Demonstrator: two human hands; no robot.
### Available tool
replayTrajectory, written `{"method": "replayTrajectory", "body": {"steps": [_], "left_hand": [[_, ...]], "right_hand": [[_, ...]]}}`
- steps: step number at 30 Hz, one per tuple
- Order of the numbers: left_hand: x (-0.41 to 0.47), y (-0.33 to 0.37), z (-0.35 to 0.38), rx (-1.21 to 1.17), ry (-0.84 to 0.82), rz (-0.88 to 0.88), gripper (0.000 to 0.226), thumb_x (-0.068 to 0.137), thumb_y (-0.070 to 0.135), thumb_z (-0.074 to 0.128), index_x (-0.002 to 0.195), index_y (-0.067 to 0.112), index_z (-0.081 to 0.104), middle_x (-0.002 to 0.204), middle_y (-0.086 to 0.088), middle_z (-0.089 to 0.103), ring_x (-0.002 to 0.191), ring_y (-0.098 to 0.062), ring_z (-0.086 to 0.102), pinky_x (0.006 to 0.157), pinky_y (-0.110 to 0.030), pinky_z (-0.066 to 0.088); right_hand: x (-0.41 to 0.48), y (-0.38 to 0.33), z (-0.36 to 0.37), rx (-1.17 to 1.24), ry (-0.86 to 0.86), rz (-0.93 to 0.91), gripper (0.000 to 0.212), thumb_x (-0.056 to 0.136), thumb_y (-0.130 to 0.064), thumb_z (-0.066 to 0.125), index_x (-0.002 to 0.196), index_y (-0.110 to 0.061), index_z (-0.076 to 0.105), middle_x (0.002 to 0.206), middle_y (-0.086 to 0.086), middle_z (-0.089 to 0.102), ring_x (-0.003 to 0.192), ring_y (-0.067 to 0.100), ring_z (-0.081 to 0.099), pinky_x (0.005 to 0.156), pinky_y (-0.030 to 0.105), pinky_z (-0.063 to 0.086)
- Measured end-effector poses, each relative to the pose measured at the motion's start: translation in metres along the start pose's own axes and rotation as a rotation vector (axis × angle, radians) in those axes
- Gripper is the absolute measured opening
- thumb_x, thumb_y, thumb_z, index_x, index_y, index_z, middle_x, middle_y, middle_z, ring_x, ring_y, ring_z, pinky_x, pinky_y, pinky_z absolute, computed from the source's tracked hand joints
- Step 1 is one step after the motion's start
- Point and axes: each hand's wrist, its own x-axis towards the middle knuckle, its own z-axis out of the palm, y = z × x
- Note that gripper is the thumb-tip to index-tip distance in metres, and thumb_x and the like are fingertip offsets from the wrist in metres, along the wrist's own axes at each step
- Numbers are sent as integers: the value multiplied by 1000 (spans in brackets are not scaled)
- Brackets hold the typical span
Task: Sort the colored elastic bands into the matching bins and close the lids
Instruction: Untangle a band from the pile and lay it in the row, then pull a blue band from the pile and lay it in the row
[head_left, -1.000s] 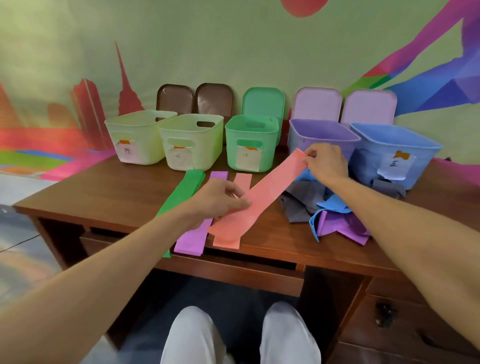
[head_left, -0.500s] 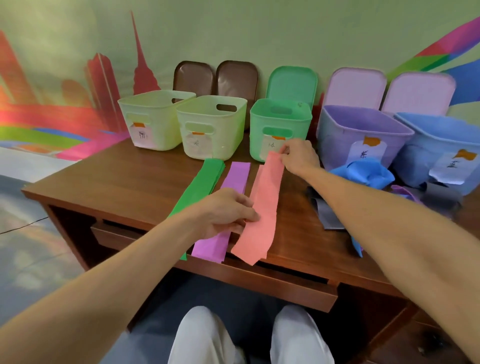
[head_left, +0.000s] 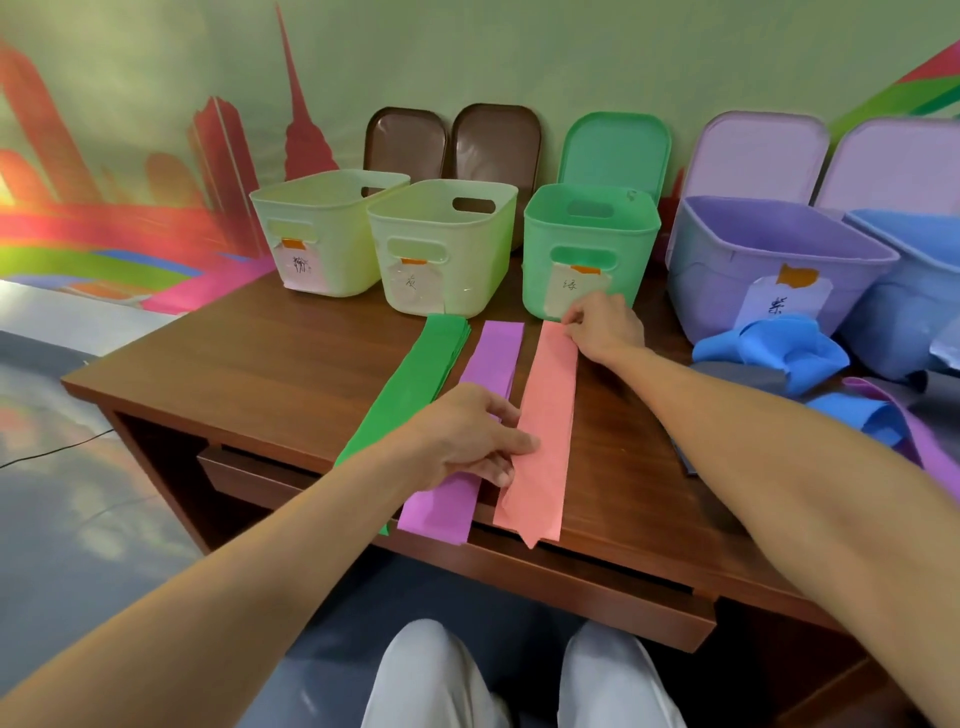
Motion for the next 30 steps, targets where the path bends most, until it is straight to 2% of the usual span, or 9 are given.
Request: {"method": "replayTrajectory", "body": {"steps": [5, 10, 12, 14, 17, 21, 24, 27, 30], "left_hand": [[3, -1, 3, 277, 69, 64, 34, 82, 18, 71, 112, 14, 56, 71, -5, 66, 37, -9, 56, 52, -22, 53], [2, 3, 9, 642, 209, 174, 41, 82, 26, 72, 115, 15, 50, 69, 1, 59, 44, -7, 55, 45, -18, 42], [1, 4, 11, 713, 226, 208, 38, 82, 26, 72, 111, 17, 48, 74, -1, 60, 42, -8, 56, 42, -22, 45], [-1, 3, 12, 809, 268, 278, 33, 82, 28, 72, 107, 19, 53, 86, 0, 61, 52, -11, 59, 53, -27, 53], [-4, 2, 16, 981, 321, 429, 24, 83, 34, 69, 102, 22, 59, 96, 2, 61, 79, -15, 59, 76, -32, 54], [-12, 3, 27, 857, 178, 599, 20, 87, 34, 64, 104, 24, 63, 88, 9, 54, 83, -10, 54, 77, -25, 46], [-18, 8, 40, 803, 58, 717, 22, 89, 31, 62, 108, 22, 63, 97, 10, 57, 88, -6, 53, 78, -22, 44], [-20, 13, 56, 696, 14, 750, 22, 89, 33, 62, 108, 22, 63, 103, 6, 62, 93, -7, 56, 82, -23, 49], [-21, 14, 80, 570, -18, 729, 30, 85, 44, 64, 107, 25, 63, 99, 11, 61, 92, -6, 57, 80, -18, 47]], "right_hand": [[-4, -2, 5, -66, 32, -37, 17, 90, -12, 54, 95, -16, 70, 103, 9, 65, 94, 28, 61, 79, 42, 53], [-11, -5, 0, -175, 42, -94, 17, 91, -9, 50, 97, -10, 65, 102, 13, 61, 90, 30, 60, 76, 42, 54], [-16, -6, -9, -184, 39, -122, 17, 91, -11, 51, 99, -10, 65, 104, 13, 61, 92, 30, 60, 77, 42, 54], [-21, -6, -21, -160, 31, -147, 15, 90, -13, 54, 98, -13, 66, 107, 11, 62, 95, 28, 61, 78, 41, 54], [-33, -2, -45, -130, -38, -197, 12, 87, -15, 59, 94, -15, 69, 105, 6, 66, 92, 22, 61, 77, 38, 55], [-60, 12, -86, -124, -110, -232, 14, 86, -20, 61, 92, -16, 73, 96, 2, 71, 89, 19, 63, 82, 36, 53], [-85, 27, -118, -83, -138, -244, 14, 86, -18, 62, 92, -14, 74, 94, 0, 72, 89, 15, 64, 85, 29, 49], [-112, 46, -142, -17, -127, -212, 12, 87, -16, 63, 92, -13, 74, 93, -2, 71, 85, 9, 61, 79, 17, 44], [-139, 68, -154, 54, -66, -168, 11, 86, -15, 64, 91, -14, 75, 87, -7, 69, 82, 6, 59, 68, 2, 37]]}}
